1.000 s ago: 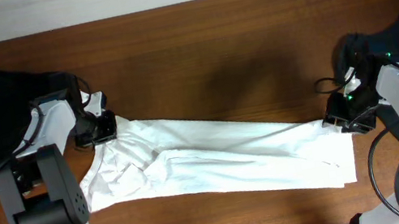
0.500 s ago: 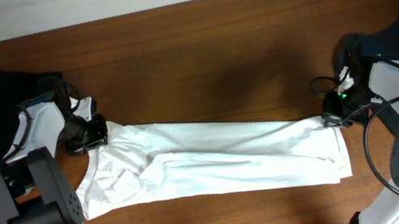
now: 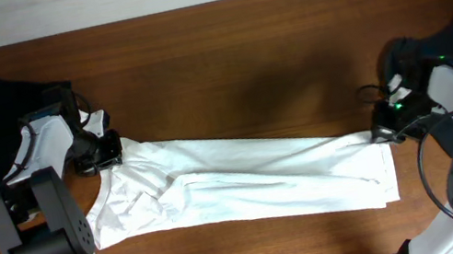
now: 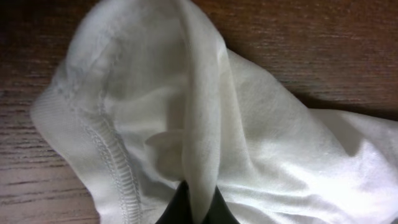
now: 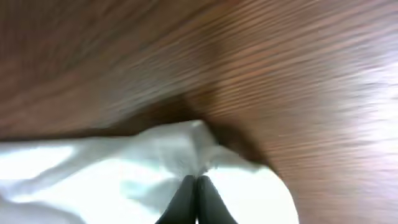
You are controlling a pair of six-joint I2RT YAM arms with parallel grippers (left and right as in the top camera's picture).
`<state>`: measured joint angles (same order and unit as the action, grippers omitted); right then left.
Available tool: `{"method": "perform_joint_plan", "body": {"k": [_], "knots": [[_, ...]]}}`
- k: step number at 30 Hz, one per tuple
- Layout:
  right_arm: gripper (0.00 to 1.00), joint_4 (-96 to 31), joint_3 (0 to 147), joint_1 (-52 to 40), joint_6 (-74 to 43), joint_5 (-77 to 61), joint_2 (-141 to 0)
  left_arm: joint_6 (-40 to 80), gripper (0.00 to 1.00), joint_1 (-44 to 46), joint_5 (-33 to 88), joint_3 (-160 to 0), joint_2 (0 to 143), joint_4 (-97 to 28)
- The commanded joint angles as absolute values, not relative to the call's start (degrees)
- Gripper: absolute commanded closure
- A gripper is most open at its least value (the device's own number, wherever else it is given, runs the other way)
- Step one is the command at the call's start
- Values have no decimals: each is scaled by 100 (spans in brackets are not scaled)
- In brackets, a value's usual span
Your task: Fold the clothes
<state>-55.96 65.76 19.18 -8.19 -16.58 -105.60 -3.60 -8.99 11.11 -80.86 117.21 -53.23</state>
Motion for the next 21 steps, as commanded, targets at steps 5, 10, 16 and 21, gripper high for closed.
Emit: {"method": "perform_joint_plan", "body": {"k": [5,10,16,21], "knots": [[96,-5544,6757,2519,-1100,-1651,-10569,-478,98,-1190,1004,-8191,11535,-5653],[66,-5459,6759,2526,-1074,-1841,-10569,-478,78,-1227,1026,-8191,11535,-5671],[59,-5948,7046,2786,-611,-2495,-10228,-480,56,-1210,1234,-8770,11067,-6226],[82,-6904,6993,2132,-600,-2486,-9988,-694,79,-742,1553,-8759,10728,-6578]]}}
